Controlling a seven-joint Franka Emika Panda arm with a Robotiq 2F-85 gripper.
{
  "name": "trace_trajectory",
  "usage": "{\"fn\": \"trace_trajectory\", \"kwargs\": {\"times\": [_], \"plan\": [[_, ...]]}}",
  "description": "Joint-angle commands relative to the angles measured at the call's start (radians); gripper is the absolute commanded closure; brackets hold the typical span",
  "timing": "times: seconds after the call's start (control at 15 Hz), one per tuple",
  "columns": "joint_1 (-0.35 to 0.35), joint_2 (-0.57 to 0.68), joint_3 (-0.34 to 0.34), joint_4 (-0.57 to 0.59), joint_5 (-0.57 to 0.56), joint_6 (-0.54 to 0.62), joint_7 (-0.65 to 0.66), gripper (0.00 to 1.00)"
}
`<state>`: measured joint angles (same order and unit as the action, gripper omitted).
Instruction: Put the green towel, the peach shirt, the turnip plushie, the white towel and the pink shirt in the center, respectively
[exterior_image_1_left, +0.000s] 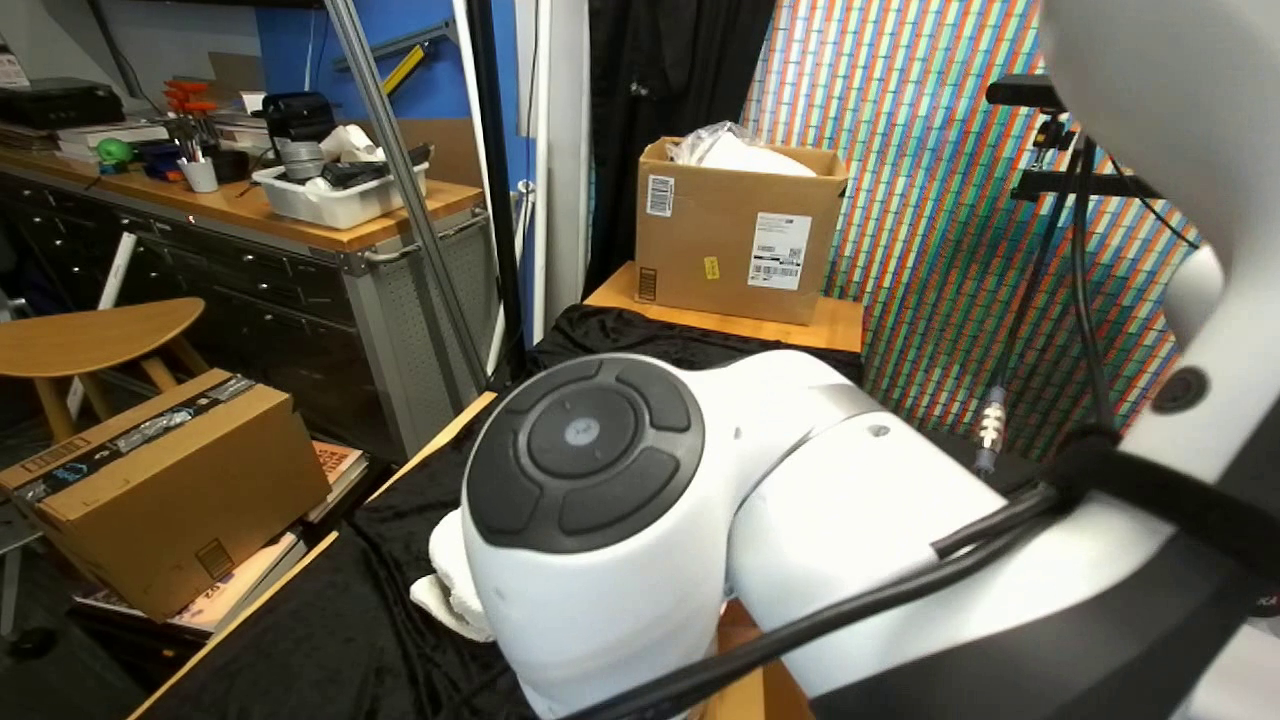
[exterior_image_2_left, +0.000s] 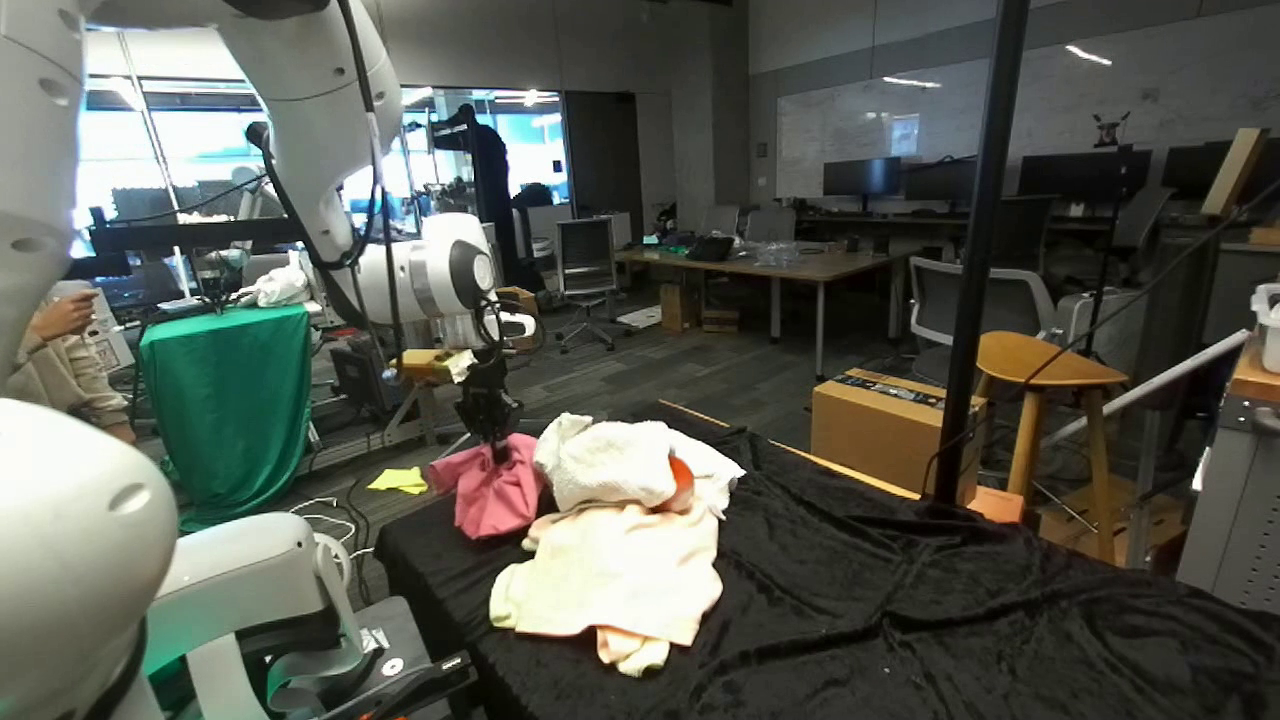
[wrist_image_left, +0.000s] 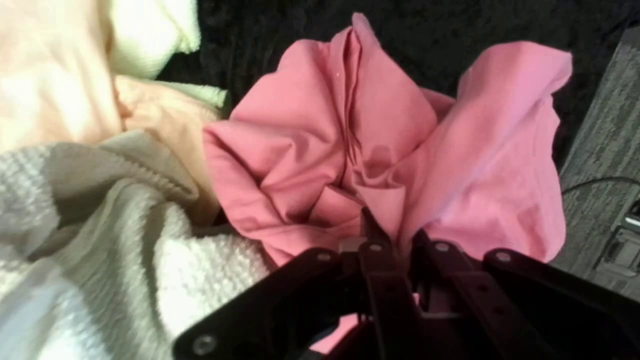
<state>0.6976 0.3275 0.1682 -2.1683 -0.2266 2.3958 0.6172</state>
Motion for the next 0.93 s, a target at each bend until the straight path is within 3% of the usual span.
{"fn": "trace_trajectory", "kwargs": {"times": [0.0, 0.4, 0.87], "plan": [[0.007, -0.124, -0.024, -0.041, -0.129, -0.035, 0.145, 0.88], [-0.071, -0.231, -0.011, -0.05, -0.323, -0.054, 0.421, 0.89], [-0.238, -0.317, 0.027, -0.079, -0.379, -0.064, 0.623, 0.88]]}}
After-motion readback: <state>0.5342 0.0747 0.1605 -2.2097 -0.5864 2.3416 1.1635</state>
